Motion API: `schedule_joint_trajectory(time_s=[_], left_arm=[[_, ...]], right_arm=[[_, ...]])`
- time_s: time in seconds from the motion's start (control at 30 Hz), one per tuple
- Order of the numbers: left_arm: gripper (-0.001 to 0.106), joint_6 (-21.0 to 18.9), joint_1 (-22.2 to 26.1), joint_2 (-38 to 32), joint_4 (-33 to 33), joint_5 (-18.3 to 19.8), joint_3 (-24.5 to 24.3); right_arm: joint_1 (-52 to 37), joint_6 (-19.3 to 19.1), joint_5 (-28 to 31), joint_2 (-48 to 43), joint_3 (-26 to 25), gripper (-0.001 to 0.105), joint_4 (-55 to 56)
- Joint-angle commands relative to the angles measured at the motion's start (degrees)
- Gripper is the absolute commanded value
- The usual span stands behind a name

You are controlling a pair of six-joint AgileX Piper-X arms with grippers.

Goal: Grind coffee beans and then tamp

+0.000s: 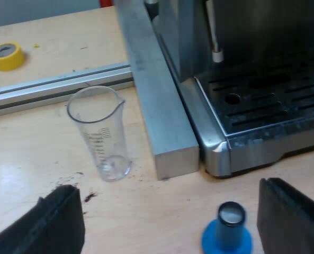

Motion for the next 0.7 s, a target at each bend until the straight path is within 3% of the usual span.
schedule_joint_trajectory(time_s=[0.03,0.1,0.23,0.3,0.4,0.7], left_arm=[[0.069,-1.8,-0.4,-5.3,-0.3,4.9,-0.7],[0.069,-2.5,-1.4,-3.3,-0.6,8.4,-1.0],[0.069,-2.5,-5.0,-0.5,-2.1,9.4,-1.0],[0.067,-2.5,-8.4,1.3,-3.6,11.6,-1.0],[0.066,-1.8,-13.2,3.3,-5.5,12.9,-1.0],[0.066,4.4,-25.2,10.3,-14.8,15.6,0.6]], right_arm=[[0.1,0.0,0.3,0.1,-2.1,0.07,0.5],[0.1,0.1,0.3,2.4,-4.0,0.07,1.6],[0.1,0.8,-1.2,6.5,-6.6,0.07,2.7],[1.0,1.8,-5.4,8.6,-7.6,0.07,1.8],[3.3,1.7,-6.2,10.5,-8.6,0.07,2.0],[11.7,-5.2,-6.6,14.5,-9.9,0.07,1.3]])
